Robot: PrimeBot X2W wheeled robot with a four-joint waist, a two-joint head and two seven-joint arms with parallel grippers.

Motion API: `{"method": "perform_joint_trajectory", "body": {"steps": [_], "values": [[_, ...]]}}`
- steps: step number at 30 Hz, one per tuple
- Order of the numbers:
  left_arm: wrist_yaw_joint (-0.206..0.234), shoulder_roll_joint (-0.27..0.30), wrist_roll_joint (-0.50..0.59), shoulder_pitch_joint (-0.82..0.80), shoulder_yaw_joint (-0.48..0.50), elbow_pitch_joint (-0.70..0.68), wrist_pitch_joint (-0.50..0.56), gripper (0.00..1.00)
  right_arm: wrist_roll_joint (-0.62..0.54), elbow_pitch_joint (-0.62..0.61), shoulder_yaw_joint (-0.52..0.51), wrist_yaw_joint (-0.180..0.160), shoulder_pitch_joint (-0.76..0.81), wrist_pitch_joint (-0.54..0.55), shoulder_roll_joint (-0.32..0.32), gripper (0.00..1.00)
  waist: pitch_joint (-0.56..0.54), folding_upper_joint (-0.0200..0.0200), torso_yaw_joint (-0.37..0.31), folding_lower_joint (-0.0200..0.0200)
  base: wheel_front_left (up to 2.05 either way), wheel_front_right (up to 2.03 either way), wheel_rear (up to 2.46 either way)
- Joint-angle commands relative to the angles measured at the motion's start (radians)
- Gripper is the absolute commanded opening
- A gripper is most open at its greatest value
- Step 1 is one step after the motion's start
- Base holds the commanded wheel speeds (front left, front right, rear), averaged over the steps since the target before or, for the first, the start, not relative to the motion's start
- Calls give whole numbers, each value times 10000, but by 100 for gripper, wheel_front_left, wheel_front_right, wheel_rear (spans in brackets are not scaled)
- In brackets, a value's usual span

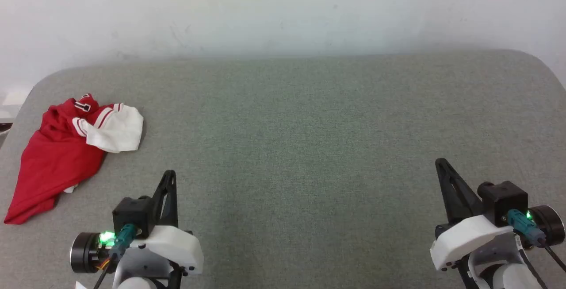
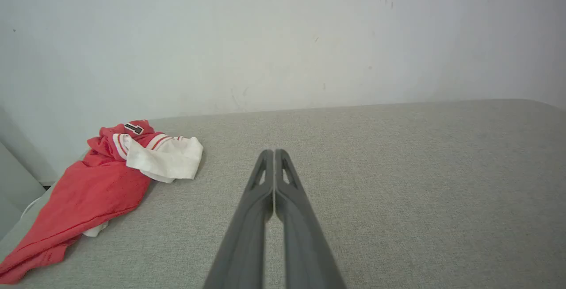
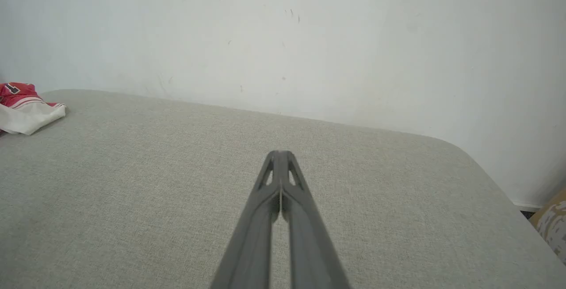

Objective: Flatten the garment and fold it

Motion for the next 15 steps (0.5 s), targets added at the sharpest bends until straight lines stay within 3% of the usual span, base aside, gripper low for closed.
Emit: {"method": "perform_joint_trajectory", "body": {"steps": [1, 15], "values": [[-81, -45, 66, 61, 39, -55, 3, 0, -74, -55, -3, -21, 91, 5, 30, 0, 0, 0, 0, 0, 0, 0, 0], [-81, -45, 66, 61, 39, -55, 3, 0, -74, -55, -3, -21, 91, 5, 30, 0, 0, 0, 0, 0, 0, 0, 0]]}}
